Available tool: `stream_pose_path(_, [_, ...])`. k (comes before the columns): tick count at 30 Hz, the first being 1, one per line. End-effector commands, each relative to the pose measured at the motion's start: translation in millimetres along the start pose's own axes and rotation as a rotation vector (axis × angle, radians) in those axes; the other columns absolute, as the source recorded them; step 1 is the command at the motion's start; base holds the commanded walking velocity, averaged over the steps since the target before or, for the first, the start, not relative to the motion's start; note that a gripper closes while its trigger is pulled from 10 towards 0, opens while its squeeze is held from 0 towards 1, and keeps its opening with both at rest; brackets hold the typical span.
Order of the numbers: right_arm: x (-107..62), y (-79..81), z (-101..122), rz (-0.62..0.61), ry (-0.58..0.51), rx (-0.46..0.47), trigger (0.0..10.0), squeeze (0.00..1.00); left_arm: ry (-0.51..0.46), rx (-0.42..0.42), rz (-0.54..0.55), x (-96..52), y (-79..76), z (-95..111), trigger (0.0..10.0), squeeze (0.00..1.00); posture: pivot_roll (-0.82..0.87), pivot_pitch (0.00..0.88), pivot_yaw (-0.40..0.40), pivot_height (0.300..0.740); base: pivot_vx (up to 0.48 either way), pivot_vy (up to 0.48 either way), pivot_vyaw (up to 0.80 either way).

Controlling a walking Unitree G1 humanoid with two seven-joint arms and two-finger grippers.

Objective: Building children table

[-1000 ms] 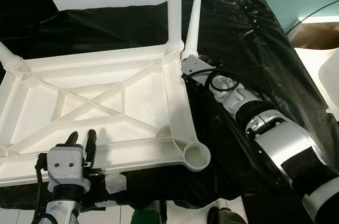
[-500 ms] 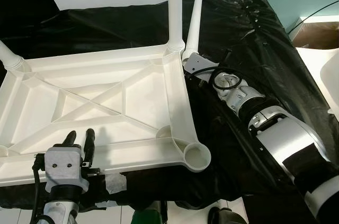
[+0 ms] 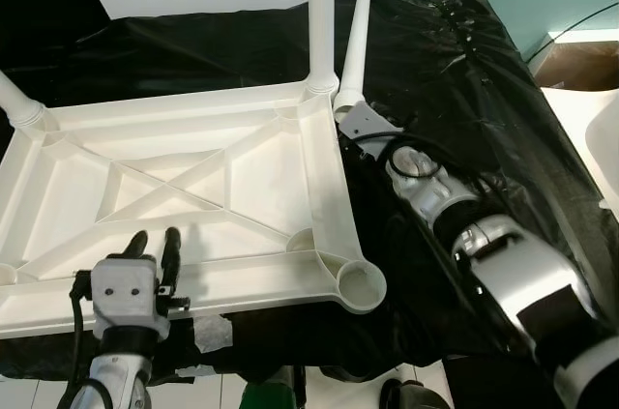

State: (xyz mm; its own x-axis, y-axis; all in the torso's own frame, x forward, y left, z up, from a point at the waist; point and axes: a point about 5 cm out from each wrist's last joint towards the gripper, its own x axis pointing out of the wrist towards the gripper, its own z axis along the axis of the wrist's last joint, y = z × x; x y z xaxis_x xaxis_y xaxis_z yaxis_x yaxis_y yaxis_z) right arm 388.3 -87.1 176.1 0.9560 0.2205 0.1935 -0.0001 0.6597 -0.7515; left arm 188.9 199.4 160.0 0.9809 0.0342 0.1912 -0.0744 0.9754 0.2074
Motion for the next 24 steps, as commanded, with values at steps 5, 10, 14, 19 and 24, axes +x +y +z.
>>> stream_pose_path(5, [-10.4, -13.5, 5.0, -0.141, -0.069, 0.052, 10.0, 0.00, -0.014, -0.033, 0.075, 13.1, -2.0, -6.7, 10.0, 0.00, 0.21, 0.098, 0.054, 0.740, 0.000, 0.000, 0.00])
stream_pose_path(10, [-13.2, -24.2, 0.6, -0.206, -0.080, 0.064, 10.0, 0.00, -0.034, -0.042, 0.067, 24.9, -6.7, -7.1, 10.0, 0.00, 0.19, 0.082, 0.059, 0.740, 0.000, 0.000, 0.00])
stream_pose_path(14, [-24.3, -30.1, -1.0, -0.273, -0.104, 0.113, 10.0, 0.00, -0.054, -0.047, 0.088, 32.4, -3.3, -7.1, 10.0, 0.00, 0.14, 0.054, 0.073, 0.740, 0.000, 0.000, 0.00])
stream_pose_path(19, [-47.2, -30.2, -3.1, -0.326, -0.116, 0.189, 10.0, 0.00, -0.065, -0.067, 0.113, 40.0, 1.1, -10.9, 10.0, 0.00, 0.10, 0.036, 0.085, 0.740, 0.000, 0.000, 0.00])
stream_pose_path(24, [-59.4, -26.2, -3.3, -0.318, -0.104, 0.281, 10.0, 0.00, -0.068, -0.075, 0.128, 45.6, 0.6, -14.5, 10.0, 0.00, 0.07, 0.026, 0.093, 0.740, 0.000, 0.000, 0.00])
